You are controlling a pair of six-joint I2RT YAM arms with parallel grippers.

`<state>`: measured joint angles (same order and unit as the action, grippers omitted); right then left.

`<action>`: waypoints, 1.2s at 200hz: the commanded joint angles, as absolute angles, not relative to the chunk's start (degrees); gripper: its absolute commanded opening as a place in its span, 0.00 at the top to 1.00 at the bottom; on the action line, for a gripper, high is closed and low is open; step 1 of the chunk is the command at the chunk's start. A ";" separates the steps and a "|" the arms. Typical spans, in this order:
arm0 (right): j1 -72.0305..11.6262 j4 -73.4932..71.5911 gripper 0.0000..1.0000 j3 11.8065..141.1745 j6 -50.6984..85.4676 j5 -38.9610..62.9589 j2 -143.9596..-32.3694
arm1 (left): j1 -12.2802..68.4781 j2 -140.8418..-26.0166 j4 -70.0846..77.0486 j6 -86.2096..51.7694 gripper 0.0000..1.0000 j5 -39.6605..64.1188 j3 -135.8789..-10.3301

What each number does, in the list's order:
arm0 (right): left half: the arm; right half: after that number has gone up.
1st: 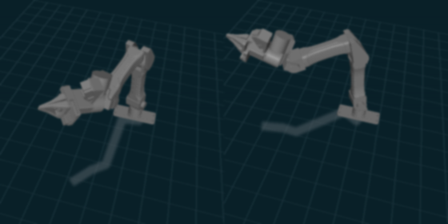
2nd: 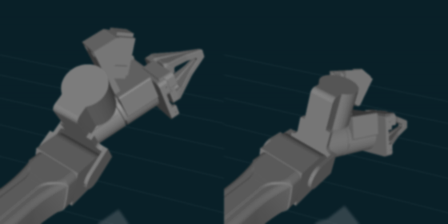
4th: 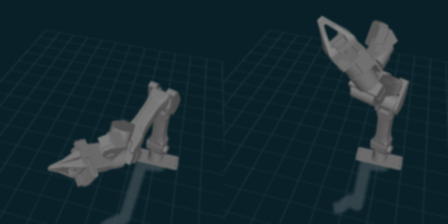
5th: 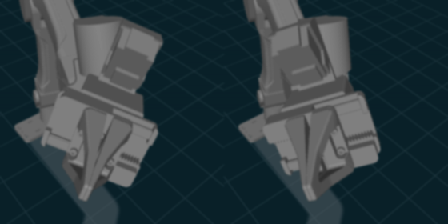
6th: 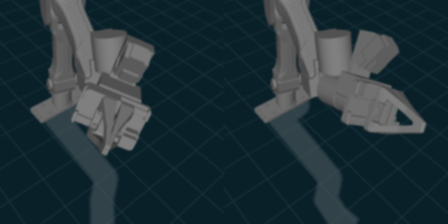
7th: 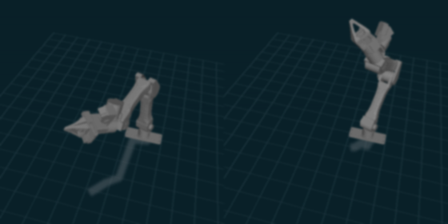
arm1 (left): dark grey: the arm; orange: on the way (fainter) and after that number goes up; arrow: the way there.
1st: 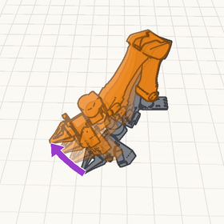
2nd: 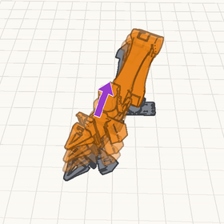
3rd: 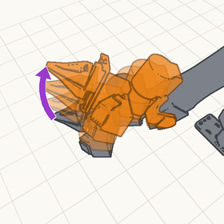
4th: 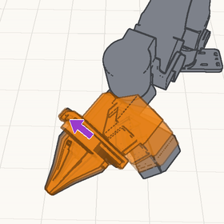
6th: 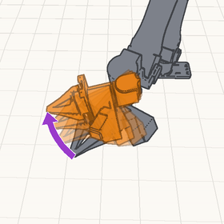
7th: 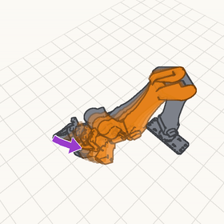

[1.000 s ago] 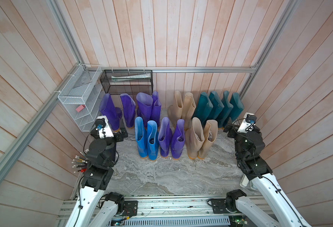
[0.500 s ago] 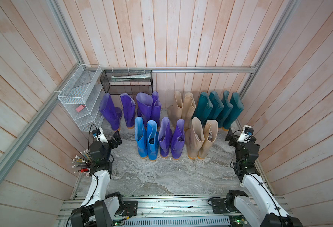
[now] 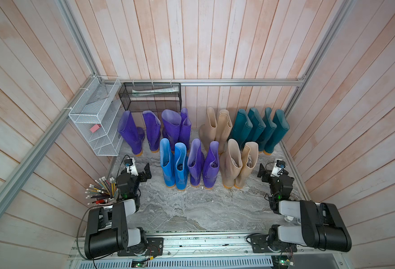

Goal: Match and arrange rain boots in pairs
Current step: Reset both arms

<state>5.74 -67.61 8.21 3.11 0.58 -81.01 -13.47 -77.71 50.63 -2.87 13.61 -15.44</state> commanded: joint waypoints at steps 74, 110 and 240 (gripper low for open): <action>5.63 -82.37 0.02 9.05 6.06 0.00 -89.39 | -12.22 -80.89 47.68 2.65 0.00 20.74 -20.65; 5.03 -81.66 0.02 9.49 5.77 -1.14 -89.38 | -12.22 -77.85 53.82 1.96 0.00 19.40 -15.88; 3.95 -80.31 0.02 10.20 5.11 -3.58 -89.38 | -12.45 -86.79 72.24 -7.95 0.00 23.61 -12.73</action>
<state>4.29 -80.90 9.17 5.56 -2.33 -89.56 -12.84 -79.72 63.96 -6.15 20.91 -11.70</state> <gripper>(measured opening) 0.981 0.997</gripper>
